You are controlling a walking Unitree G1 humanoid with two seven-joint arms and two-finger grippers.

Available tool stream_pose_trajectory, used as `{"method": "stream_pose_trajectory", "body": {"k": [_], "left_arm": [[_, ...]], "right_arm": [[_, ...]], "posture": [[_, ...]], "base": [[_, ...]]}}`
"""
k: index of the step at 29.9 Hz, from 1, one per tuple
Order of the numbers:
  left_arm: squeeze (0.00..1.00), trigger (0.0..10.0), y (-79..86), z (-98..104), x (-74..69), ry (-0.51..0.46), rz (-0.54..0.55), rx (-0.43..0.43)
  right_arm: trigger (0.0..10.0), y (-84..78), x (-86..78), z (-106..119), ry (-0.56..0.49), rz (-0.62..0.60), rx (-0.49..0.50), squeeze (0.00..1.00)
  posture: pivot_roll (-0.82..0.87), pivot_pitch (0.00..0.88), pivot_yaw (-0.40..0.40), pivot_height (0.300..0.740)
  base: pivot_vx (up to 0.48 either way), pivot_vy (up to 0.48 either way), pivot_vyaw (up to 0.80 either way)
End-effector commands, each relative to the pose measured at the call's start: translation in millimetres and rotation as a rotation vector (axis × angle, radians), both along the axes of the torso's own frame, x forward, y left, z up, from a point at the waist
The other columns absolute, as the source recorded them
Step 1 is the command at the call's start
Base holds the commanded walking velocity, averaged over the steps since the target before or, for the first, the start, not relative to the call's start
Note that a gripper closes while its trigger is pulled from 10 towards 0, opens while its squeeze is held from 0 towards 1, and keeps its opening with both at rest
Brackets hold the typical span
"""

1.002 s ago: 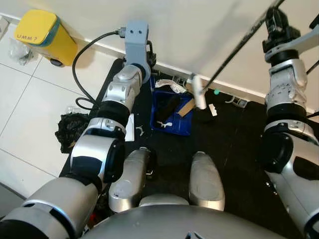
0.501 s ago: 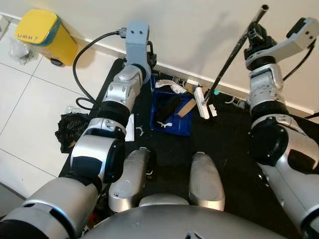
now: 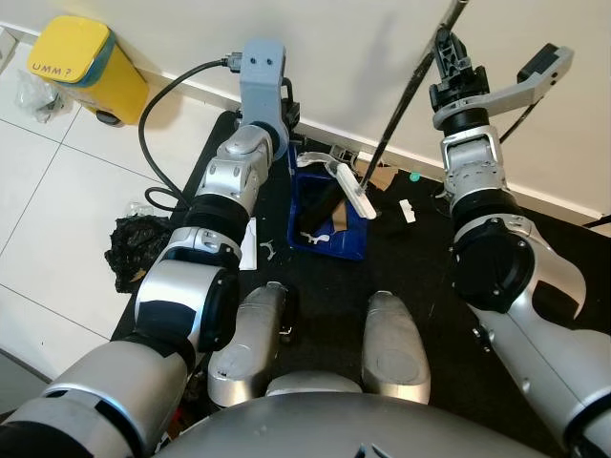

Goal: Sweep floor

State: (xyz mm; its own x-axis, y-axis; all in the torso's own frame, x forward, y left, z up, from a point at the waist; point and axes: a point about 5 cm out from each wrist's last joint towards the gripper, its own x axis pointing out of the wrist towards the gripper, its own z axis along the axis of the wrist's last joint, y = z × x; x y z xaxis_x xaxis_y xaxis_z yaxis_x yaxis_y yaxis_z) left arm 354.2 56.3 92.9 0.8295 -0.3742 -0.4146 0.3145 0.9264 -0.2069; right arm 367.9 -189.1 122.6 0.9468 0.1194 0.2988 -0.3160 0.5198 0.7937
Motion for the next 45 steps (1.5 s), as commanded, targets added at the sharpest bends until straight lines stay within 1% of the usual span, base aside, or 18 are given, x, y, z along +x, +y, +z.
{"method": "stream_pose_trajectory", "body": {"k": [1,5,9,12,14,15,16,19,20,21,22,23,24,25,29,34,41,45], "left_arm": [[0.00,10.0,-37.6,-42,-36.0,0.250,-0.089,-0.128],[0.00,10.0,-44.0,-38,-35.1,0.243,-0.096,-0.142],[0.00,10.0,-45.8,-38,-34.7,0.242,-0.095,-0.148],[0.00,10.0,-46.6,-36,-32.9,0.237,-0.084,-0.160],[0.00,10.0,-46.6,-36,-32.9,0.237,-0.084,-0.160],[0.00,10.0,-46.2,-35,-31.9,0.235,-0.077,-0.165],[0.00,10.0,-41.5,-33,-28.4,0.230,-0.054,-0.172],[0.00,10.0,-36.3,-31,-24.9,0.224,-0.031,-0.180],[0.00,10.0,-28.2,-28,-20.3,0.218,0.000,-0.191],[0.00,10.0,-28.2,-28,-20.3,0.218,0.000,-0.191],[0.00,10.0,-18.8,-25,-15.8,0.210,0.033,-0.198],[0.00,10.0,3.6,-23,-8.2,0.204,0.116,-0.209],[0.00,10.0,10.8,-23,-6.3,0.205,0.143,-0.214],[0.00,10.0,10.8,-23,-6.3,0.205,0.143,-0.214],[0.00,10.0,46.2,-24,0.0,0.206,0.270,-0.230],[0.00,10.0,66.1,-24,2.2,0.193,0.335,-0.226],[0.00,10.0,64.6,-28,-0.1,0.202,0.345,-0.218],[0.00,10.0,56.6,-31,-2.3,0.215,0.325,-0.215]], "right_arm": [[10.0,10.4,0.7,1,-0.030,0.037,0.092,0.00],[10.0,3.5,1.5,29,-0.197,0.047,0.111,0.00],[10.0,-6.6,-1.7,42,-0.258,0.030,0.138,0.00],[10.0,-30.4,-12.4,59,-0.334,-0.043,0.165,0.00],[10.0,-30.4,-12.4,59,-0.334,-0.043,0.165,0.00],[10.0,-38.4,-16.7,63,-0.348,-0.071,0.148,0.00],[10.0,-49.4,-25.0,69,-0.353,-0.114,0.050,0.00],[10.0,-56.6,-32.7,74,-0.348,-0.142,-0.042,0.00],[10.0,-59.6,-39.9,78,-0.337,-0.164,-0.157,0.00],[10.0,-59.6,-39.9,78,-0.337,-0.164,-0.157,0.00],[10.0,-59.1,-44.9,80,-0.320,-0.181,-0.253,0.00],[10.0,-45.4,-48.8,72,-0.270,-0.179,-0.403,0.00],[10.0,-39.4,-49.1,69,-0.253,-0.172,-0.435,0.00],[10.0,-39.4,-49.1,69,-0.253,-0.172,-0.435,0.00],[10.0,-8.4,-50.8,45,-0.181,-0.097,-0.493,0.00],[10.0,-5.6,-50.0,38,-0.121,-0.095,-0.462,0.00],[10.0,-7.6,-45.5,36,-0.073,-0.126,-0.508,0.00],[10.0,-8.2,-43.3,22,0.020,-0.216,-0.571,0.00]], "posture": [[0.06,0.165,0.101,0.740],[0.04,0.153,0.093,0.740],[0.01,0.139,0.082,0.740],[-0.01,0.122,0.073,0.740],[-0.01,0.122,0.073,0.740],[-0.01,0.114,0.070,0.740],[-0.02,0.103,0.068,0.740],[-0.03,0.096,0.069,0.740],[-0.04,0.089,0.071,0.740],[-0.04,0.089,0.071,0.740],[-0.05,0.082,0.074,0.740],[-0.07,0.070,0.076,0.740],[-0.07,0.070,0.076,0.740],[-0.07,0.070,0.076,0.740],[-0.07,0.043,0.059,0.740],[-0.05,0.029,0.046,0.740],[-0.04,0.021,0.041,0.740],[-0.03,0.018,0.045,0.740]], "base": [[0.000,0.000,0.00],[0.000,0.000,0.00],[0.000,0.000,0.00],[0.000,0.000,0.00],[0.000,0.000,0.00],[0.000,0.000,0.00],[0.000,0.000,0.00],[0.000,0.000,0.00],[0.000,0.000,0.00],[0.000,0.000,0.00],[0.000,0.000,0.00],[0.000,0.000,0.00],[0.000,0.000,0.00],[0.000,0.000,0.00],[0.000,0.000,0.00],[0.000,0.000,0.00],[0.000,0.000,0.00],[0.000,0.000,0.00]]}}
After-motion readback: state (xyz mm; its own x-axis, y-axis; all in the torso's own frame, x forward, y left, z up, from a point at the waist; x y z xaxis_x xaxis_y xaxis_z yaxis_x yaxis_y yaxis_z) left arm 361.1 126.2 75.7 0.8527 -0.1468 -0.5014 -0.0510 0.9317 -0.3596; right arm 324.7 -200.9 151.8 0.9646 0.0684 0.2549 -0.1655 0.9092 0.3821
